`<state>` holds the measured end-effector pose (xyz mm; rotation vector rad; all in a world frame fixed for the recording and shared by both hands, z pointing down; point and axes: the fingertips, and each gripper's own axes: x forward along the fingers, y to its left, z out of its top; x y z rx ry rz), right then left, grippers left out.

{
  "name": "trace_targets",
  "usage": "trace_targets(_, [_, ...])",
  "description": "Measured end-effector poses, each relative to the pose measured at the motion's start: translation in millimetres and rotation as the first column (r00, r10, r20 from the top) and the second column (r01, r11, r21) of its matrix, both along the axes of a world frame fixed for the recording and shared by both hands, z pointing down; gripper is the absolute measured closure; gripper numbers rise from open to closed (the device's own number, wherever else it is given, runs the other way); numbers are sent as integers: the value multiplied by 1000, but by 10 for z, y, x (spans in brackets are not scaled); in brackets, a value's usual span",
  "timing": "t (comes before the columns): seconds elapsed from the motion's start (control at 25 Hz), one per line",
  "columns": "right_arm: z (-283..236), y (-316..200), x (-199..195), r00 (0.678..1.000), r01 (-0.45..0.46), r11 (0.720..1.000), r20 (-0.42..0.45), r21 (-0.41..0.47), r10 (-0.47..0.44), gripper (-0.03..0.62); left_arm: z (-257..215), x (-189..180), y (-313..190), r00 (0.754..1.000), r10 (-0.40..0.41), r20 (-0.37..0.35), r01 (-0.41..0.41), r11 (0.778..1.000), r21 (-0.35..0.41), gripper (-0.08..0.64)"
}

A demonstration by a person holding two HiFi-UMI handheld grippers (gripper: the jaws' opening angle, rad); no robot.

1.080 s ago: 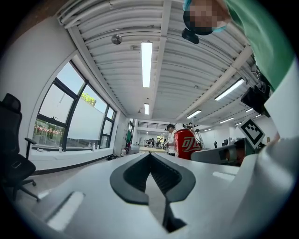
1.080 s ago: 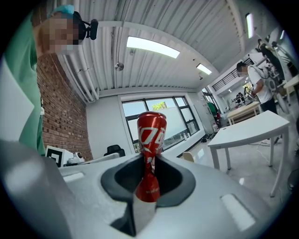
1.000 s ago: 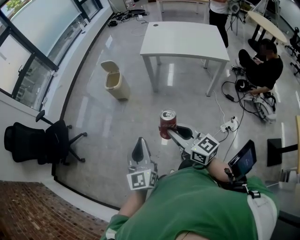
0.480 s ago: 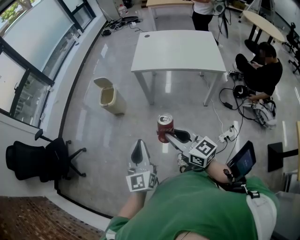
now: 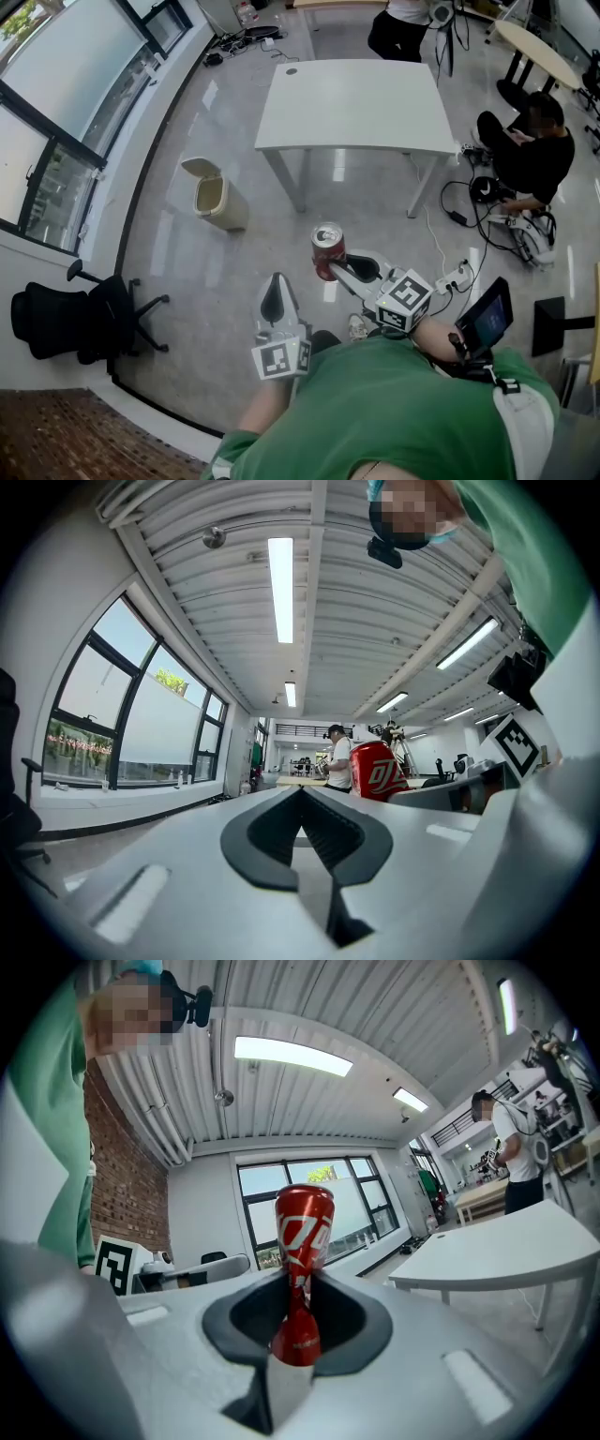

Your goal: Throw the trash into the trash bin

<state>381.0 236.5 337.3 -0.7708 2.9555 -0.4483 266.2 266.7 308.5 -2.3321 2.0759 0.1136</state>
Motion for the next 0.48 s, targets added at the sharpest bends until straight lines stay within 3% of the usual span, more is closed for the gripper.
trace_targets(0.48, [108,-327,-216,1000,14,999,-10,-39,-14,525,43,-177,-301,1000,-15,10,15,1000,-24,554])
